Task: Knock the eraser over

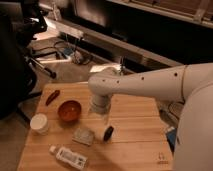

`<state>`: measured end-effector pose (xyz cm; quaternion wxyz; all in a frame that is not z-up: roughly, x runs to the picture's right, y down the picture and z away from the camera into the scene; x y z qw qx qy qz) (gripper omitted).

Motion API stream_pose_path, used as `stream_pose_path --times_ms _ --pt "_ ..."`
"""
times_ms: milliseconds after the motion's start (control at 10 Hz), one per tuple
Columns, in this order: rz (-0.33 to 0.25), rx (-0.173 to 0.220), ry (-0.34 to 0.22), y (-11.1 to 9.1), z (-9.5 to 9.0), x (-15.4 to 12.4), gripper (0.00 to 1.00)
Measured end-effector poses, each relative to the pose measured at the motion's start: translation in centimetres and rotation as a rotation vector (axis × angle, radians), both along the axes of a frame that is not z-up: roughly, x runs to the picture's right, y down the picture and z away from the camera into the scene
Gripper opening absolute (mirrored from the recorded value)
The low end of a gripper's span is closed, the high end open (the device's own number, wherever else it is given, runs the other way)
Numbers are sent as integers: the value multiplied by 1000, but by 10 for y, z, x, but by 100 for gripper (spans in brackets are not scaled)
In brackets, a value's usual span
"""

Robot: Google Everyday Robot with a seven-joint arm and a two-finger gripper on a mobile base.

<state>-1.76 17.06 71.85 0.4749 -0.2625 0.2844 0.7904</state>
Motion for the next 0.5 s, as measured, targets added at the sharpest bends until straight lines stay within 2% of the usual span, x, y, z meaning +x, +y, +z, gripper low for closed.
stream_pose_path --times_ms 100,200,300,400,500 --pt "13 -34 28 14 -3 15 65" --pt "24 -69 79 27 -12 42 65" --pt "30 -73 125 27 -19 66 65" --pt "26 -52 164 18 -25 84 65" --pt "15 2 194 -3 -31 98 65"
